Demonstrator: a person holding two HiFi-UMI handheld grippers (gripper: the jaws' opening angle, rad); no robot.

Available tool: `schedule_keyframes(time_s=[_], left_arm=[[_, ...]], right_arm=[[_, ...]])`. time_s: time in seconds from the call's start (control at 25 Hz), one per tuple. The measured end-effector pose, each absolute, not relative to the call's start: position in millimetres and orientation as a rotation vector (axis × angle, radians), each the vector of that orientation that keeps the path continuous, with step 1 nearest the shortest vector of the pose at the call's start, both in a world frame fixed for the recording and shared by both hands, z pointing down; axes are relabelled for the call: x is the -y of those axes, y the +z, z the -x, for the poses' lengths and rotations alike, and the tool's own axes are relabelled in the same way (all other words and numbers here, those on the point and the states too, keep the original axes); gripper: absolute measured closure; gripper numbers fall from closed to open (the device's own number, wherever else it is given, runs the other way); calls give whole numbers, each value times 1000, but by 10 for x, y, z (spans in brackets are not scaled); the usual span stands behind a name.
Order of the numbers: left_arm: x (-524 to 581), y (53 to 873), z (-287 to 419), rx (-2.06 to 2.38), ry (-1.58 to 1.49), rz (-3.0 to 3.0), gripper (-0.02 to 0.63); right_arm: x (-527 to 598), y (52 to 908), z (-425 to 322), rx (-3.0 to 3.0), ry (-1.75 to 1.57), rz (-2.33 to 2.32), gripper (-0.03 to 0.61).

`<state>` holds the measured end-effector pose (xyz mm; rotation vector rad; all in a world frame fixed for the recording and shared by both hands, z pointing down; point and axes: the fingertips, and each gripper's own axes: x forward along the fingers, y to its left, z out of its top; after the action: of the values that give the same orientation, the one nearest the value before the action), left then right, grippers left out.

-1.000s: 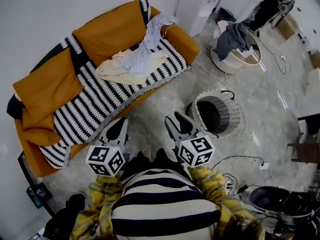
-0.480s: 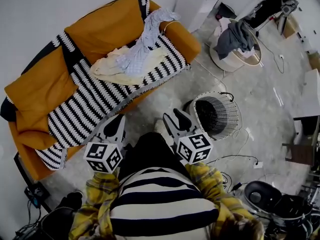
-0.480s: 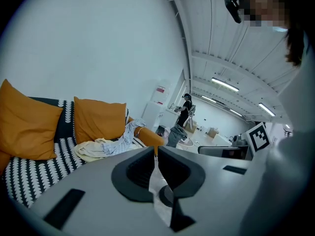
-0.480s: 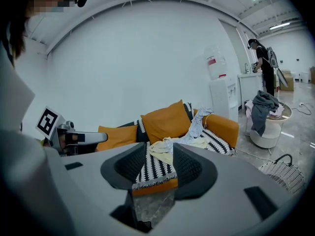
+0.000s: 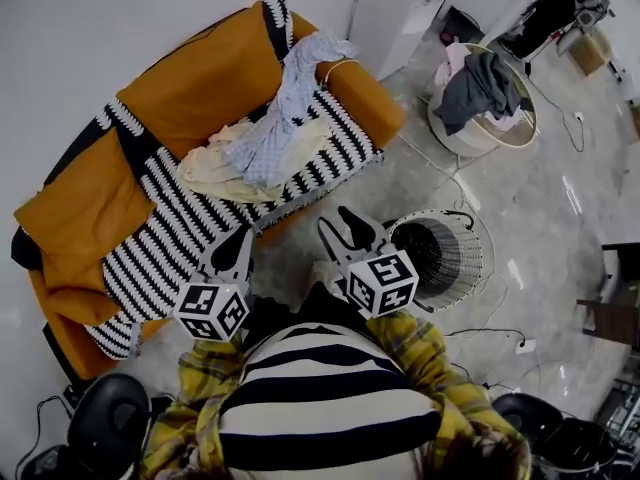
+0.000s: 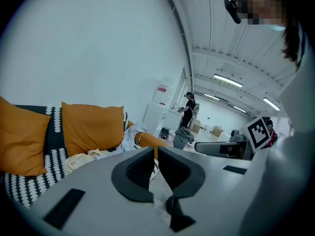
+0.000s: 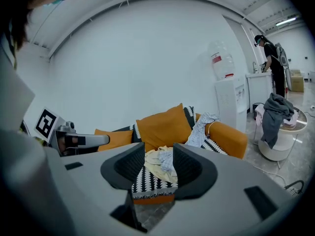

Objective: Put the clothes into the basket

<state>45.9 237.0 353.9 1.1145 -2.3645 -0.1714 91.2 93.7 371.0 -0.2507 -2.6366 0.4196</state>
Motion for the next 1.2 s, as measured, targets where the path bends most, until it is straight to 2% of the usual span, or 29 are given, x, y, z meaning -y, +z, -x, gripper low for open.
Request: schedule_keyframes(time_s=[0.32, 1.2], left_arm=[[-2014, 3578, -173, 2365, -153, -1094, 578], [-2198, 4103, 1018, 2231, -141, -1073, 578]], right_arm=[[-639, 3911, -486, 2591, 457, 296, 410], [-824, 4534, 830, 2453, 477, 224, 410]])
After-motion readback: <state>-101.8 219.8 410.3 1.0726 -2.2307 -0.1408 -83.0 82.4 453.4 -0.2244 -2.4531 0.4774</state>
